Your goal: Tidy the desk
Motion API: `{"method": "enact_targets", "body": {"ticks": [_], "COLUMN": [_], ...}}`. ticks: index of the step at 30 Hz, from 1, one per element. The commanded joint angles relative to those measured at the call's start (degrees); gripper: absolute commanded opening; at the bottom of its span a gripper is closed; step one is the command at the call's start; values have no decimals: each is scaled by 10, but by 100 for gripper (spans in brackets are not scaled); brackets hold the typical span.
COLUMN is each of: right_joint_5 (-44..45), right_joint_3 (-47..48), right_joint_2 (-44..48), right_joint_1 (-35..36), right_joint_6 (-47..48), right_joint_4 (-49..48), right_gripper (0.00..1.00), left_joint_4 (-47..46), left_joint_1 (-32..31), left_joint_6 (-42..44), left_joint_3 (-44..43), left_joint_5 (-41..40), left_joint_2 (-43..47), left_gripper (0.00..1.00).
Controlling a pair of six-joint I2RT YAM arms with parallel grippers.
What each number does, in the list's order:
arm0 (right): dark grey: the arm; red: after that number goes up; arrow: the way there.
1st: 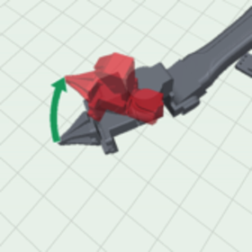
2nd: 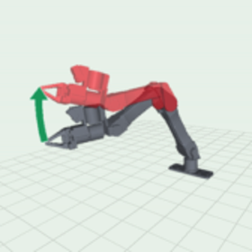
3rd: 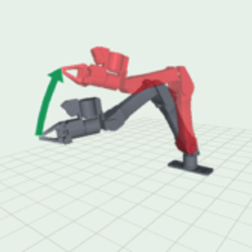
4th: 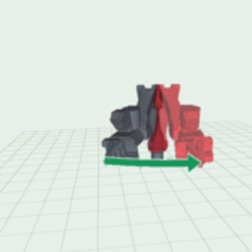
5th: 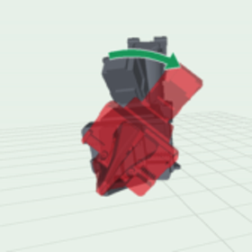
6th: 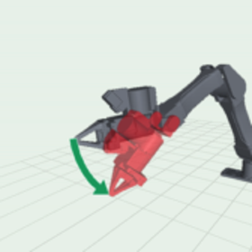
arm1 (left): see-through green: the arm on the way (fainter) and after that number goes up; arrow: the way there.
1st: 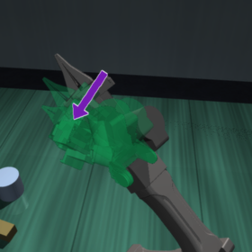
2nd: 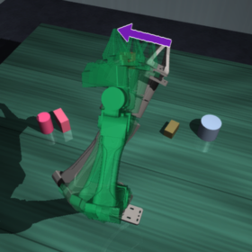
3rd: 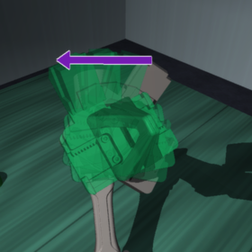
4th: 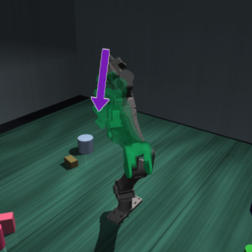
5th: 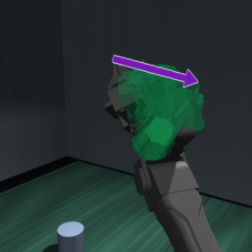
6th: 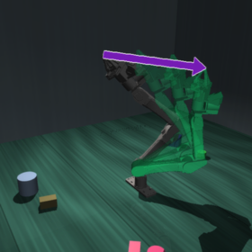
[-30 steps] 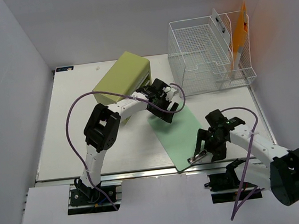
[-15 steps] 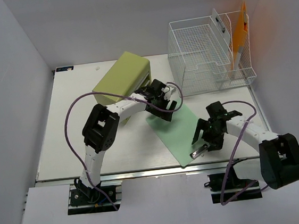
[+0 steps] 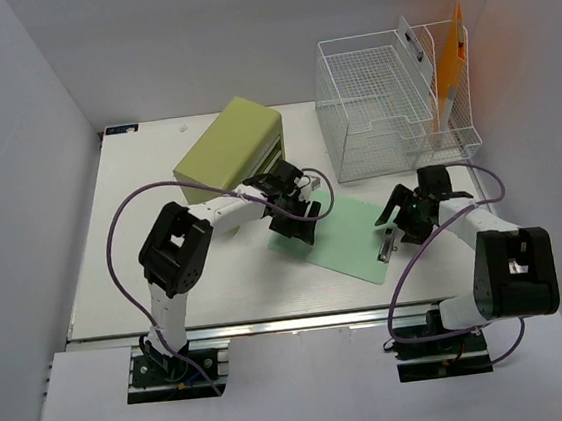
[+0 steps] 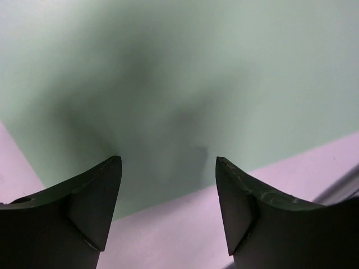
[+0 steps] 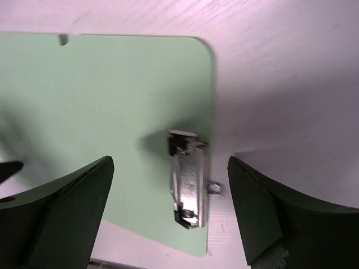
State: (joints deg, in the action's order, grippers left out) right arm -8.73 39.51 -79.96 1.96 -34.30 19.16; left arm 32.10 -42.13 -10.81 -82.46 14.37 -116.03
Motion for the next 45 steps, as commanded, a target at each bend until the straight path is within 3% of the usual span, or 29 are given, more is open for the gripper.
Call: {"method": "enact_targets", "body": {"ticks": [1, 5, 7, 16, 20, 25, 29, 41, 45], "right_joint_5": [-3, 11, 15, -45, -45, -55, -42, -15, -40], "right_joint_3": [29, 31, 21, -28, -41, -47, -54, -72, -73], "right_joint_2": [3, 29, 48, 43, 43, 23, 12, 29, 76], "right_joint_1": [-13, -13, -13, -13, -13, -13, -13, -13, -13], "right_joint_6": [46, 78, 82, 104, 98, 88, 76, 55, 65], "right_joint_4": [-2, 47, 57, 22, 11, -11, -19, -48, -71], "right_gripper": [88, 89, 89, 89, 88, 81, 70, 11, 6], "left_joint_4": [43, 67, 88, 71, 49, 22, 9, -52, -73], "left_joint_1": [-2, -2, -2, 12, 54, 60, 60, 60, 60], "left_joint_6": [-28, -40, -47, -46, -51, -43, -36, -33, -38], "left_joint_3": [29, -7, -52, -86, -57, -49, -40, 51, 73], "left_joint_5": [33, -24, -53, -132, -102, -79, -67, -6, 16], "left_joint_2": [42, 68, 70, 57, 41, 17, 5, -1, -7], "left_gripper": [77, 87, 98, 98, 98, 98, 96, 81, 78]}}
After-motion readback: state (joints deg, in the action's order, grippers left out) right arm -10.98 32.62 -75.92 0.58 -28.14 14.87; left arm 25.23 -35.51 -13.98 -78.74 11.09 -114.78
